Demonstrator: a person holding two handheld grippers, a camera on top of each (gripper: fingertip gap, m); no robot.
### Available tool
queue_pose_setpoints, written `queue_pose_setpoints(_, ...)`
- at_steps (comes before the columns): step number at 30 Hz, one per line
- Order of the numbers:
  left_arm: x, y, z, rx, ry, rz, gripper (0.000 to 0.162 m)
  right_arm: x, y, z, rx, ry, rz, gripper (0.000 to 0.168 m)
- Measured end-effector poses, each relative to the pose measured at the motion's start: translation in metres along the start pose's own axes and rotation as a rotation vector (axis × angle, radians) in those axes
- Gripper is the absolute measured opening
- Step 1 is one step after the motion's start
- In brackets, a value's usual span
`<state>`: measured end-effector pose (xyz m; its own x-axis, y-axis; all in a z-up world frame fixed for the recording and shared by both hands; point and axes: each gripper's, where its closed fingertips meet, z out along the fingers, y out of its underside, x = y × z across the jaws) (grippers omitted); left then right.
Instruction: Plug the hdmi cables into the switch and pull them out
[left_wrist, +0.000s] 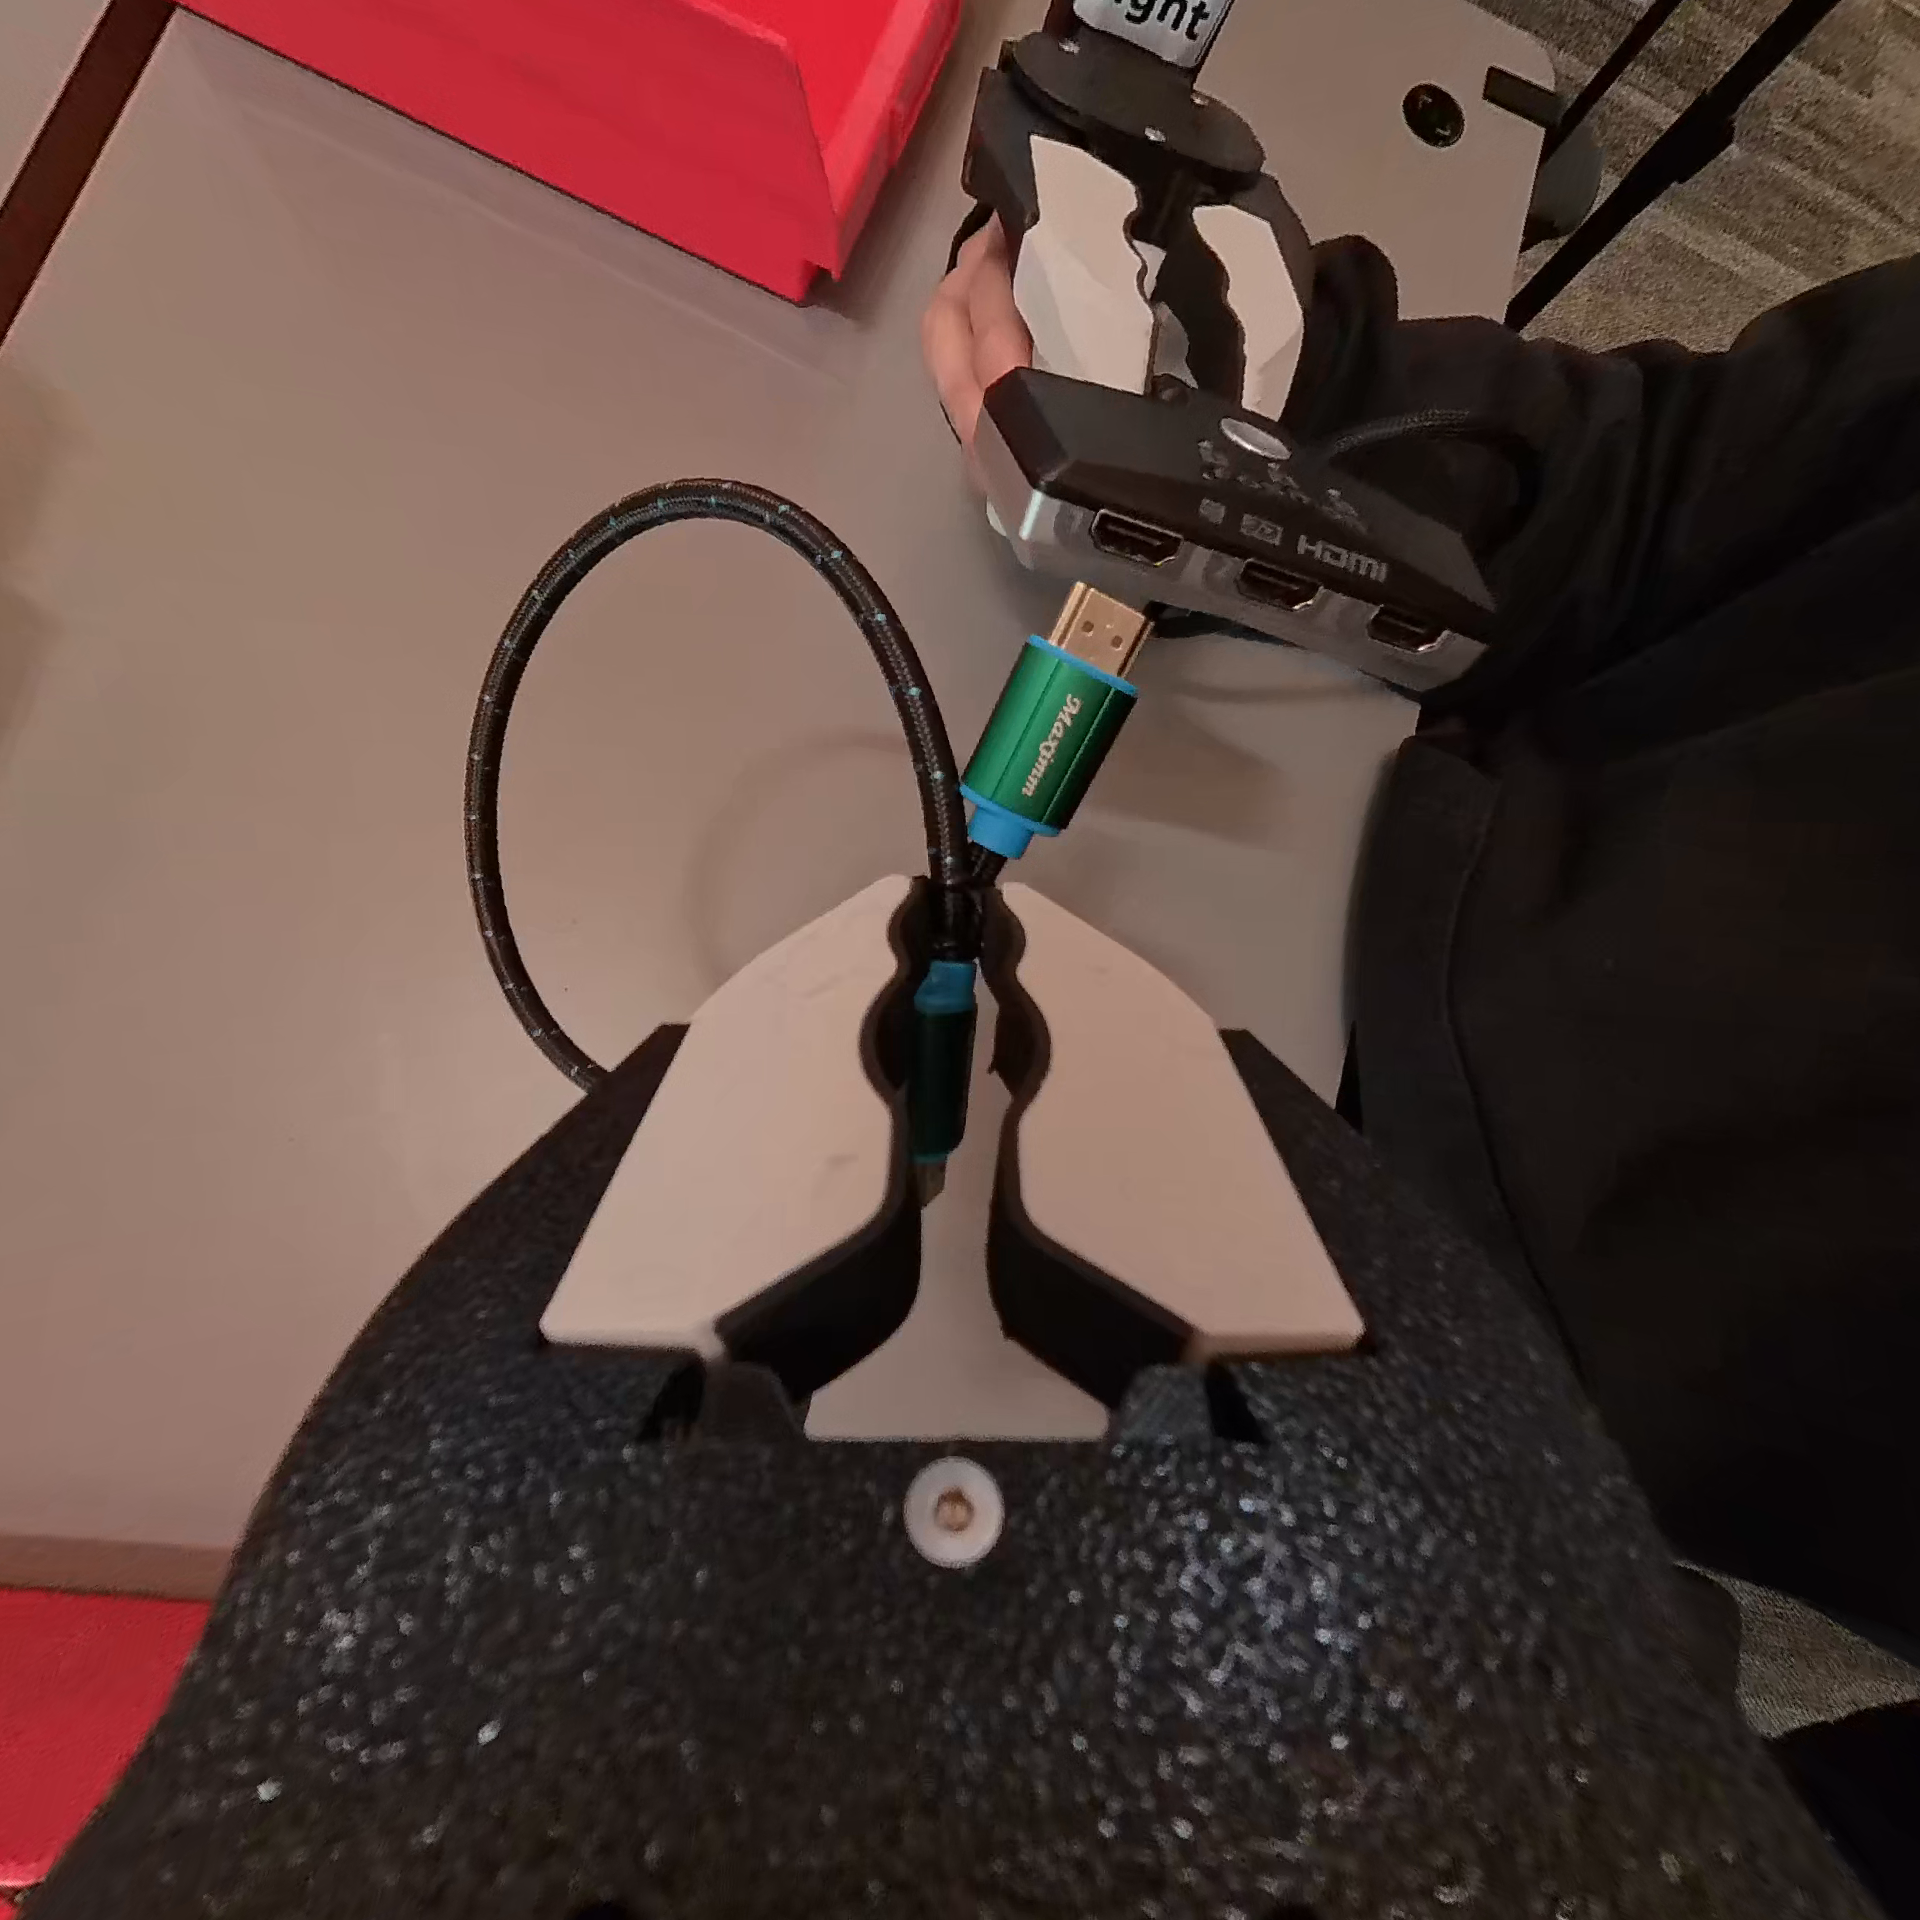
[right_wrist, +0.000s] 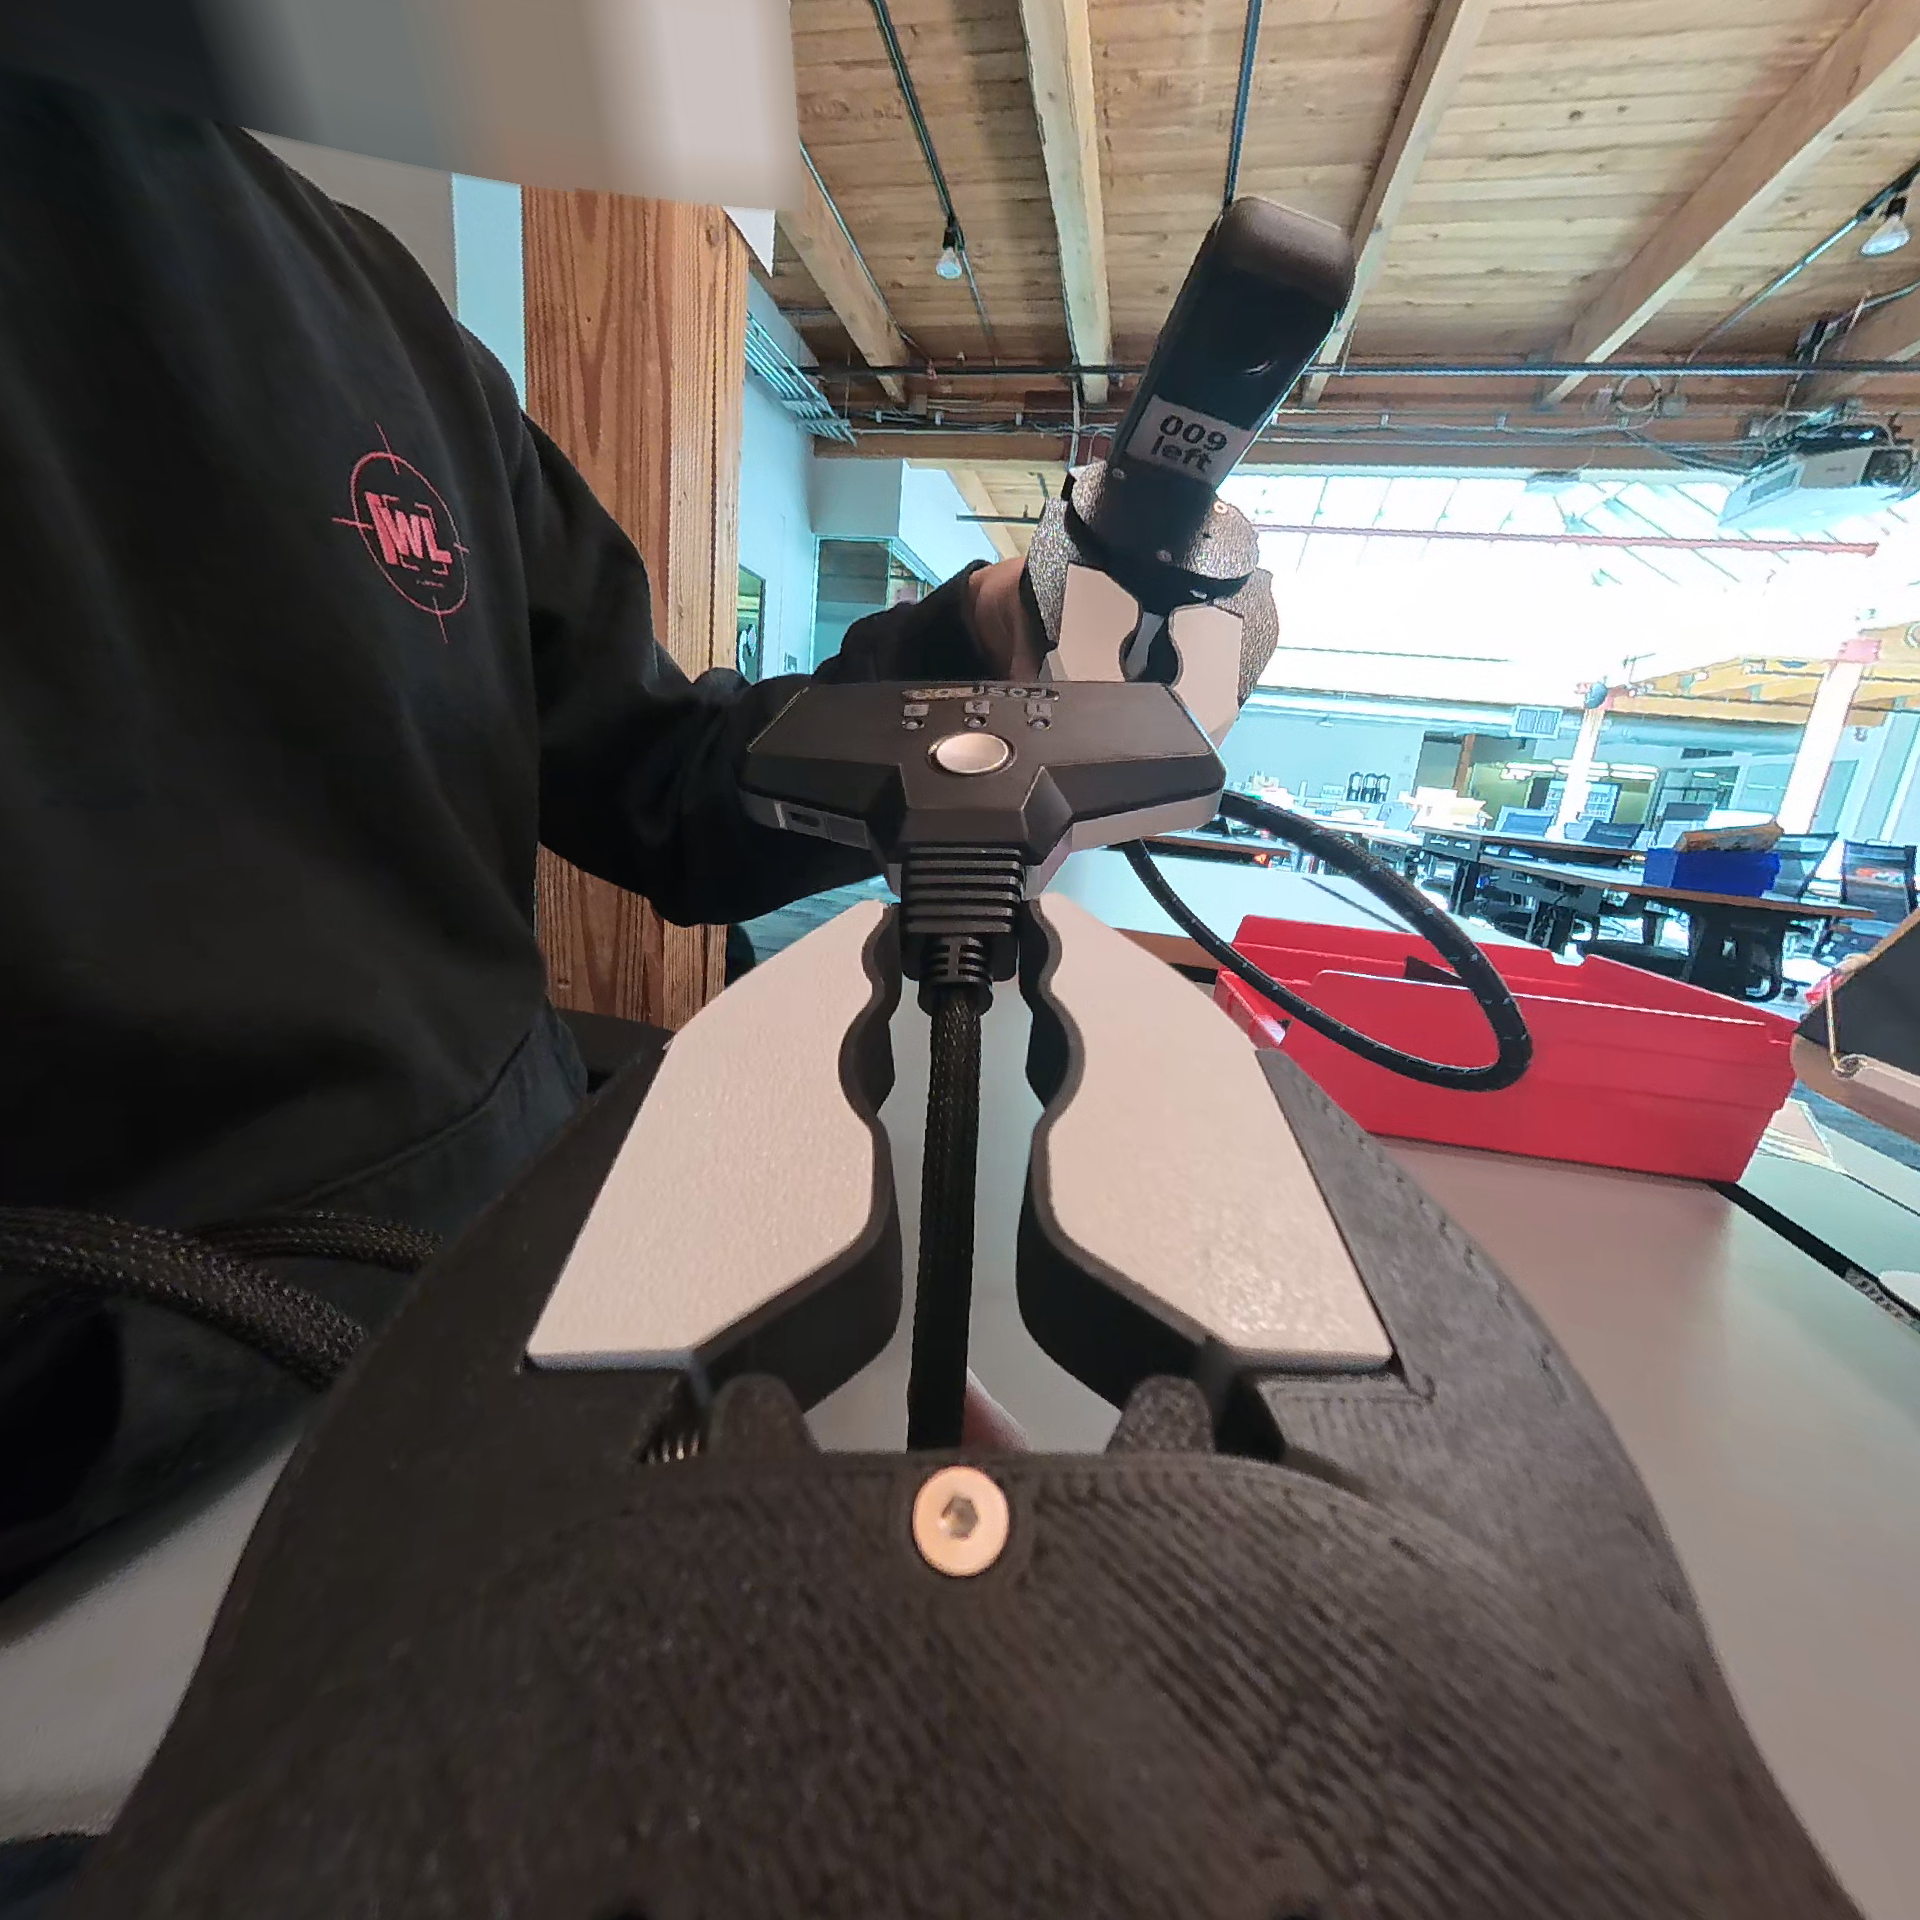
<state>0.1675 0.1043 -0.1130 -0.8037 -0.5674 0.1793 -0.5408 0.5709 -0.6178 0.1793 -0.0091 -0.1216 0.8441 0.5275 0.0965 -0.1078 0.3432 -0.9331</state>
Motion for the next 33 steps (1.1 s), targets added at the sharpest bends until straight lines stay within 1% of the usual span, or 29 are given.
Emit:
queue_pose_setpoints(3, 0.001, 0.003, 0.001, -0.007, 0.014, -0.006, 0.009, 0.0, 0.0, 0.0, -0.003, 0.001, -0.002, 0.022)
queue_pose_setpoints(5, 0.006, 0.007, 0.004, -0.017, 0.077, -0.027, 0.01, 0.001, 0.001, -0.001, -0.012, 0.01, -0.009, 0.022)
queue_pose_setpoints(7, 0.025, 0.012, 0.005, -0.003, 0.283, -0.096, 0.01, 0.002, -0.001, -0.004, -0.01, 0.023, -0.017, 0.022)
queue_pose_setpoints(9, 0.043, 0.02, 0.004, 0.019, 0.567, -0.201, 0.01, 0.003, -0.006, -0.008, 0.005, 0.033, -0.025, 0.022)
queue_pose_setpoints(11, 0.057, 0.034, -0.001, 0.028, 0.881, -0.285, 0.01, 0.003, -0.01, -0.011, 0.017, 0.043, -0.034, 0.022)
queue_pose_setpoints(12, 0.06, 0.041, -0.003, 0.035, 1.014, -0.329, 0.01, 0.003, -0.011, -0.012, 0.019, 0.045, -0.037, 0.022)
queue_pose_setpoints(13, 0.06, 0.047, 0.0, 0.037, 1.097, -0.374, 0.01, 0.003, -0.011, -0.012, 0.019, 0.046, -0.038, 0.022)
queue_pose_setpoints(14, 0.055, 0.055, 0.008, 0.023, 1.123, -0.425, 0.01, 0.003, -0.011, -0.012, 0.017, 0.045, -0.038, 0.022)
queue_pose_setpoints(16, 0.034, 0.069, 0.033, -0.025, 1.067, -0.531, 0.011, 0.003, -0.009, -0.011, 0.009, 0.041, -0.033, 0.022)
queue_pose_setpoints(17, 0.021, 0.069, 0.041, -0.008, 1.043, -0.585, 0.011, 0.003, -0.007, -0.01, 0.005, 0.04, -0.03, 0.022)
queue_pose_setpoints(18, 0.004, 0.073, 0.051, -0.003, 0.966, -0.622, 0.012, 0.003, -0.006, -0.01, 0.001, 0.039, -0.028, 0.022)
queue_pose_setpoints(20, -0.034, 0.089, 0.073, -0.046, 0.728, -0.65, 0.016, 0.004, -0.004, -0.01, -0.006, 0.043, -0.026, 0.022)
queue_pose_setpoints(21, -0.053, 0.099, 0.082, -0.076, 0.604, -0.656, 0.023, 0.005, -0.004, -0.011, -0.008, 0.047, -0.024, 0.022)
queue_pose_setpoints(22, -0.072, 0.107, 0.087, -0.096, 0.478, -0.657, 0.035, 0.005, -0.004, -0.011, -0.007, 0.05, -0.024, 0.022)
queue_pose_setpoints(23, -0.09, 0.113, 0.091, -0.105, 0.349, -0.652, 0.041, 0.005, -0.004, -0.012, -0.003, 0.052, -0.024, 0.022)
queue_pose_setpoints(24, -0.105, 0.117, 0.091, -0.107, 0.228, -0.636, 0.041, 0.006, -0.005, -0.012, 0.0, 0.053, -0.024, 0.022)
queue_pose_setpoints(26, -0.122, 0.118, 0.088, -0.093, 0.044, -0.552, 0.051, 0.006, -0.004, -0.012, -0.006, 0.055, -0.026, 0.022)
queue_pose_setpoints(31, -0.155, 0.142, 0.075, -0.264, -0.421, -0.333, 0.061, 0.005, 0.001, -0.009, -0.025, 0.048, -0.021, 0.022)
queue_pose_setpoints(32, -0.16, 0.142, 0.072, -0.278, -0.484, -0.305, 0.06, 0.005, 0.001, -0.009, -0.028, 0.047, -0.021, 0.022)
queue_pose_setpoints(33, -0.16, 0.138, 0.074, -0.268, -0.495, -0.277, 0.048, 0.005, 0.001, -0.009, -0.03, 0.046, -0.021, 0.022)
